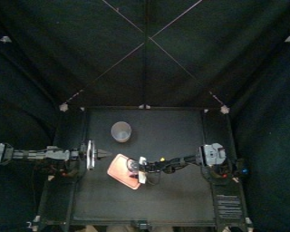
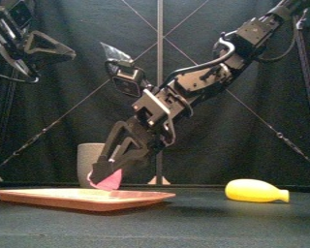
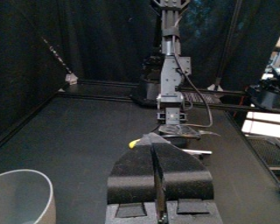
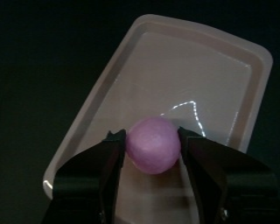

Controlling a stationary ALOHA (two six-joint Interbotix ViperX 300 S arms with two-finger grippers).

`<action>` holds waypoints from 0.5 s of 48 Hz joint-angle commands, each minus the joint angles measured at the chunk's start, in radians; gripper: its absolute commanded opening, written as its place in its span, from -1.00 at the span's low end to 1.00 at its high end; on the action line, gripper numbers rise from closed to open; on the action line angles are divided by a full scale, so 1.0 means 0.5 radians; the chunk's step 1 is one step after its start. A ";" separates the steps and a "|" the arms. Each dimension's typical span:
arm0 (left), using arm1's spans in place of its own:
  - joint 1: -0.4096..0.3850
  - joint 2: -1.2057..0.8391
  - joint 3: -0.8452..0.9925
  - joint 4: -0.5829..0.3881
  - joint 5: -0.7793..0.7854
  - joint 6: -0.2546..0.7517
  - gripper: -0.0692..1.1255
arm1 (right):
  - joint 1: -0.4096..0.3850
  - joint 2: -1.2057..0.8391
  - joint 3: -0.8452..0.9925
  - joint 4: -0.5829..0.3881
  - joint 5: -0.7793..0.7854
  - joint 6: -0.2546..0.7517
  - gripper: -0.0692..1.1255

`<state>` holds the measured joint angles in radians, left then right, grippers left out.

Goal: Pick the pink ball then place it on the pink plate
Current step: Drop pink ball on the pink plate and return to neutral

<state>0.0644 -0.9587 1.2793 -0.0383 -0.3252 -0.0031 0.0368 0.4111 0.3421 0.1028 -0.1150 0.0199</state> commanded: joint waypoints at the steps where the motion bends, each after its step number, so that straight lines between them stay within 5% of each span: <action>1: 0.003 0.006 -0.018 -0.006 -0.015 0.000 -0.84 | -0.015 -0.031 -0.080 -0.025 0.000 0.000 0.46; 8: 0.003 0.006 -0.009 -0.006 -0.015 -0.003 -0.84 | -0.031 -0.037 -0.080 -0.040 0.000 0.003 0.64; 24: 0.003 0.006 0.015 -0.074 -0.015 0.000 -0.84 | -0.034 -0.144 -0.061 -0.101 -0.120 0.000 0.64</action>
<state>0.0644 -0.9587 1.2977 -0.0660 -0.3252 -0.0031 0.0261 0.4096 0.3237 0.0598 -0.1473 0.0199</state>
